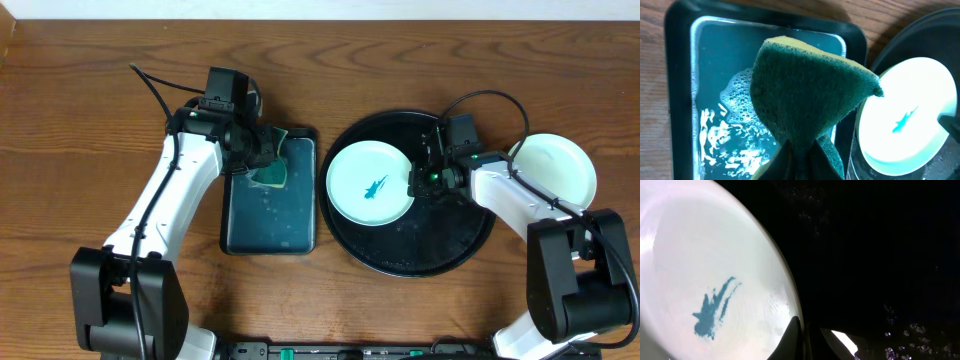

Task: Clean dirty plates on tray and stack at the side
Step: 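Move the sponge in the left gripper toward the pale green plate, then scrub the pale green plate with the sponge in the left gripper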

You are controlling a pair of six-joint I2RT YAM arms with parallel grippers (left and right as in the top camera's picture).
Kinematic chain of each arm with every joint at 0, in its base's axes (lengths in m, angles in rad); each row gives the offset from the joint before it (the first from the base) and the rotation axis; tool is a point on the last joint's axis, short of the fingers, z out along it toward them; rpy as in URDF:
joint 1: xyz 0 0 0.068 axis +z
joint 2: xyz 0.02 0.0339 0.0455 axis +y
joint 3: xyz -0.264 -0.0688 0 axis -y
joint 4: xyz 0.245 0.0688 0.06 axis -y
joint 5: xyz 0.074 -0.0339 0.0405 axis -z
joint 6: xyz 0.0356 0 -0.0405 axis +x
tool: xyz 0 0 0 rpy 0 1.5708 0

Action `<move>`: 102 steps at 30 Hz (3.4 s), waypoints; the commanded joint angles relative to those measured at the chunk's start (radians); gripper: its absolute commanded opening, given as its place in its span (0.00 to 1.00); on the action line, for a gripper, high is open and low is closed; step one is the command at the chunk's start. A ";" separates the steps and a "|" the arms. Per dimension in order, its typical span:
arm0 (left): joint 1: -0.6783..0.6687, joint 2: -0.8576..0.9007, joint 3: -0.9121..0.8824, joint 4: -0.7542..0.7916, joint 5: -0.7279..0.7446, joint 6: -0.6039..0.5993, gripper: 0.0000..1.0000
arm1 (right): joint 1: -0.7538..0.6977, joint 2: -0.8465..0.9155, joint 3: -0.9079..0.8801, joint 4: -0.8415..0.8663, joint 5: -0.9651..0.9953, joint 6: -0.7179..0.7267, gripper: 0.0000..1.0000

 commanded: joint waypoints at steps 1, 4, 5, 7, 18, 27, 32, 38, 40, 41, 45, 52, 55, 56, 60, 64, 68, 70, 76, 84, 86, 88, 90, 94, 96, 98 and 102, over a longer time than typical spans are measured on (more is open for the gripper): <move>0.002 -0.001 -0.007 -0.002 0.020 -0.009 0.07 | 0.008 0.010 -0.003 -0.005 0.022 -0.002 0.01; 0.002 -0.001 -0.007 -0.001 0.020 -0.009 0.07 | 0.008 0.010 -0.003 -0.005 0.022 -0.002 0.01; 0.002 -0.001 -0.007 -0.001 0.020 -0.009 0.08 | 0.008 0.010 -0.003 -0.005 0.022 -0.002 0.01; 0.002 -0.001 -0.007 -0.001 0.020 -0.009 0.07 | 0.008 0.010 -0.003 -0.005 0.022 -0.002 0.01; -0.009 -0.001 -0.007 0.011 -0.042 -0.009 0.08 | 0.008 0.010 -0.003 -0.005 0.022 -0.002 0.01; -0.171 -0.001 -0.007 0.087 -0.255 0.048 0.07 | 0.008 0.010 -0.003 -0.005 0.021 -0.002 0.01; -0.238 -0.001 0.060 0.063 -0.263 0.042 0.08 | 0.008 0.010 -0.003 -0.005 0.021 -0.002 0.01; -0.273 0.000 0.203 -0.011 -0.170 0.020 0.08 | 0.008 0.010 -0.003 -0.005 0.021 -0.002 0.01; -0.276 0.000 0.208 0.014 -0.123 0.020 0.07 | 0.008 0.010 -0.003 -0.005 0.021 -0.002 0.01; -0.277 0.003 0.208 0.028 -0.092 0.020 0.07 | 0.008 0.010 -0.003 -0.005 0.021 -0.002 0.01; -0.303 0.043 0.208 0.092 -0.031 0.016 0.07 | 0.008 0.010 -0.003 -0.008 0.021 -0.002 0.01; -0.395 0.167 0.208 0.127 -0.027 0.002 0.08 | 0.008 0.010 -0.003 -0.009 0.021 -0.002 0.01; -0.436 0.221 0.208 0.137 -0.029 0.002 0.08 | 0.008 0.010 -0.003 -0.009 0.021 -0.002 0.01; -0.447 0.238 0.208 0.139 -0.029 0.002 0.07 | 0.008 0.010 -0.003 -0.009 0.021 -0.002 0.01; -0.473 0.304 0.208 0.154 -0.029 0.002 0.07 | 0.008 0.010 -0.003 -0.009 0.021 -0.002 0.01; -0.486 0.359 0.208 0.157 -0.028 -0.001 0.08 | 0.008 0.010 -0.003 -0.008 0.021 -0.002 0.01; -0.496 0.407 0.208 0.171 -0.049 -0.002 0.07 | 0.008 0.010 -0.003 -0.008 0.021 -0.002 0.01; -0.496 0.428 0.208 0.194 -0.103 -0.002 0.07 | 0.008 0.010 -0.003 -0.009 0.021 -0.002 0.01; -0.496 0.446 0.208 0.282 -0.310 -0.080 0.07 | 0.008 0.010 -0.003 -0.017 0.021 -0.002 0.01; -0.490 0.446 0.208 0.224 -0.376 -0.199 0.07 | 0.008 0.010 -0.003 -0.031 0.021 -0.002 0.01; -0.490 0.446 0.208 0.159 -0.315 -0.203 0.08 | 0.008 0.010 -0.003 -0.031 0.021 -0.002 0.01; -0.490 0.446 0.208 0.114 -0.211 -0.193 0.08 | 0.008 0.010 -0.003 -0.031 0.021 -0.002 0.01; -0.495 0.446 0.206 0.092 -0.077 -0.140 0.07 | 0.008 0.010 -0.003 -0.031 0.021 -0.002 0.01; -0.517 0.446 0.206 0.088 0.069 -0.089 0.08 | 0.008 0.010 -0.003 -0.031 0.021 -0.002 0.01; -0.531 0.446 0.206 0.101 0.073 -0.088 0.07 | 0.008 0.010 -0.003 -0.031 0.021 -0.002 0.01; -0.545 0.446 0.206 0.129 0.073 -0.085 0.08 | 0.008 0.010 -0.003 -0.031 0.021 -0.002 0.01; -0.560 0.446 0.206 0.225 0.072 -0.071 0.08 | 0.008 0.010 -0.003 -0.031 0.021 -0.002 0.01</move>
